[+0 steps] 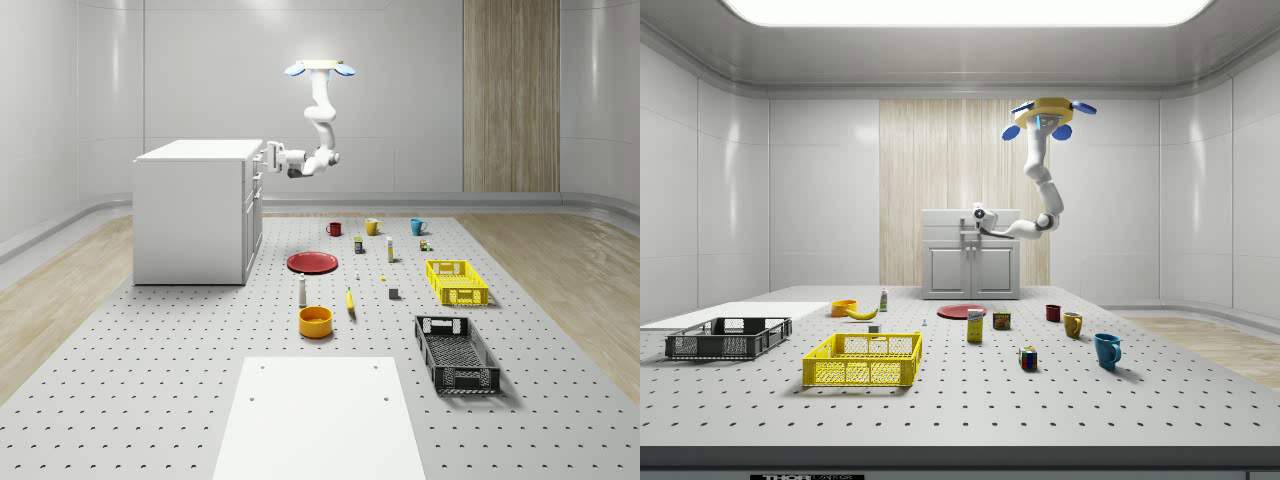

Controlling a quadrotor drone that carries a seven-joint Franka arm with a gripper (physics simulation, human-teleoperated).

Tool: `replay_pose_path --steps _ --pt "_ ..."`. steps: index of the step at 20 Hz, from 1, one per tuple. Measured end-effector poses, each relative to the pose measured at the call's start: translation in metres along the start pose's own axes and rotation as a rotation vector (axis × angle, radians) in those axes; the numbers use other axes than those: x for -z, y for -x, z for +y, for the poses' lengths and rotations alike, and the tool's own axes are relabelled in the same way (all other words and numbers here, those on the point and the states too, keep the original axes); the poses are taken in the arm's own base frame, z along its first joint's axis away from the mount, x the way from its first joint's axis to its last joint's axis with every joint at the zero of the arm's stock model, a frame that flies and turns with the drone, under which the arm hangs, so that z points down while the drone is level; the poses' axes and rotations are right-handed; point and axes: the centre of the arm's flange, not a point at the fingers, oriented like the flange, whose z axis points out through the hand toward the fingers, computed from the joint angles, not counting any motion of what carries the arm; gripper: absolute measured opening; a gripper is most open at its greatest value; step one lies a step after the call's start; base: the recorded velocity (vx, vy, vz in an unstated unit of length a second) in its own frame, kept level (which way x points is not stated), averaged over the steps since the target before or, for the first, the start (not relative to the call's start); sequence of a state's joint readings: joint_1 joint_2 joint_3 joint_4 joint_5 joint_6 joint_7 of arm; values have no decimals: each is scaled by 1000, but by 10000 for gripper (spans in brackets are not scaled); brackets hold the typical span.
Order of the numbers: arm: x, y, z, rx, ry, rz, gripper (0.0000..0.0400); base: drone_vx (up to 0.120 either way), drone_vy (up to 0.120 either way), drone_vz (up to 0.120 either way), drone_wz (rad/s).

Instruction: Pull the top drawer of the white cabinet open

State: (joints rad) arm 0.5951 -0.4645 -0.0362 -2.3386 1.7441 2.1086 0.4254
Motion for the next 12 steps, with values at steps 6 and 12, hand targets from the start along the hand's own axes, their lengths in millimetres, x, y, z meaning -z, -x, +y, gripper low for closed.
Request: replay_pose_path --steps 6,12 --pt "0 0 0 0 0 0 130 0 0 0 0" --pt "1 -3 1 -1 15 5 175 0 0 0 0"
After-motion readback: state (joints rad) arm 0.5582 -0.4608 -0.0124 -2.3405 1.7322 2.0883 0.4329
